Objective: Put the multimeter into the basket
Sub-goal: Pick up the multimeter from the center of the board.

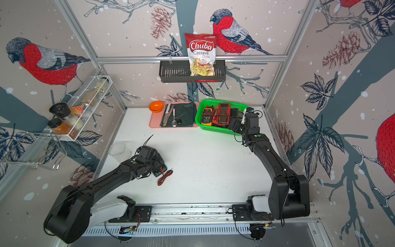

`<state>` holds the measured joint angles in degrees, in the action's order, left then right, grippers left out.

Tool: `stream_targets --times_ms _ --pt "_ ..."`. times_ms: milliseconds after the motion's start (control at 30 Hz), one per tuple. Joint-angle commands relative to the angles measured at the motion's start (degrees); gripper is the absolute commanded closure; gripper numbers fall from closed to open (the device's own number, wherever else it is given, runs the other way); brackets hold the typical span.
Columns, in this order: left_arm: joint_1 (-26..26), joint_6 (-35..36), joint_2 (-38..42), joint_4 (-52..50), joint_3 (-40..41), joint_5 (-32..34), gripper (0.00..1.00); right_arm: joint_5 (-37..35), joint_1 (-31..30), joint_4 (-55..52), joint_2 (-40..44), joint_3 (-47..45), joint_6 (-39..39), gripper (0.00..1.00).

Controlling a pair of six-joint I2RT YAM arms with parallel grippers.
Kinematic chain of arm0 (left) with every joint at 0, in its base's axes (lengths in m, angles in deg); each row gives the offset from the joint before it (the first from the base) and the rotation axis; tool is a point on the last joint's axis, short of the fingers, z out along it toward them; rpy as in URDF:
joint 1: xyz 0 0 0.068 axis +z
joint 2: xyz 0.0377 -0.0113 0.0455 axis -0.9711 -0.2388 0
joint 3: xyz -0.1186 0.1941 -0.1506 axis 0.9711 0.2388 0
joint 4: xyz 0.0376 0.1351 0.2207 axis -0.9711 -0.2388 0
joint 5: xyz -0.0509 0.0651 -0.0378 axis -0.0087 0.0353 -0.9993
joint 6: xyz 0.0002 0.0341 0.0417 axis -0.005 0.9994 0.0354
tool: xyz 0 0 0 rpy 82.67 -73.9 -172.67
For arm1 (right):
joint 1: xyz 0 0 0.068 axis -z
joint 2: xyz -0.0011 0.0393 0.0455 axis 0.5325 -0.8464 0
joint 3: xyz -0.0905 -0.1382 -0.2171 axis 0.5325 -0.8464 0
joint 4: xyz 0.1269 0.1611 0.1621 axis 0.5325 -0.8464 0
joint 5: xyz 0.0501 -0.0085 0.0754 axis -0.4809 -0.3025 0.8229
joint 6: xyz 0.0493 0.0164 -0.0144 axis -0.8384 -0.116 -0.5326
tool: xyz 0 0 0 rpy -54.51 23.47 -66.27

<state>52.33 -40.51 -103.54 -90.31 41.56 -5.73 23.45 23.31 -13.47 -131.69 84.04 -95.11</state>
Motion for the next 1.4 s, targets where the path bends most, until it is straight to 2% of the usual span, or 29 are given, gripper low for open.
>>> stream_targets --times_ms 0,267,567,733,867,1067,1133,1300,1367 --pt "-0.4 -0.3 -1.83 -0.58 -0.71 2.02 0.02 -0.1 -0.1 2.66 0.71 -0.59 0.24 0.0" --pt "-0.9 3.37 -8.6 -2.86 -3.51 5.99 0.01 0.75 -0.43 3.75 0.47 -1.34 -0.13 0.0" --pt "-4.25 5.8 -17.24 -3.19 -5.23 5.71 0.02 0.89 -1.5 4.3 -0.66 -1.08 -0.55 0.0" --pt "-7.01 7.03 -20.39 -1.95 -6.62 4.25 0.3 0.71 -1.77 4.03 -0.13 -1.25 -0.77 0.0" --pt "-7.08 6.87 -20.55 1.5 -8.16 2.77 0.6 0.54 -3.01 4.2 0.43 -2.33 -1.35 0.0" --pt "-7.08 7.48 -20.29 5.73 -13.16 0.92 0.82 2.06 -7.45 7.15 1.42 -7.0 -3.46 0.0" --pt "-7.08 7.58 -19.86 7.13 -14.76 -0.06 0.98 2.93 -10.05 10.07 2.11 -9.83 -4.73 0.0" --pt "-7.08 7.14 -18.2 11.48 -17.69 -2.7 1.0 9.84 -15.76 21.57 2.02 -17.64 -10.33 0.0" --pt "-7.08 7.3 -17.75 13.2 -18.7 -3.43 1.0 12.79 -18.14 27.09 0.87 -20.21 -12.36 0.03"
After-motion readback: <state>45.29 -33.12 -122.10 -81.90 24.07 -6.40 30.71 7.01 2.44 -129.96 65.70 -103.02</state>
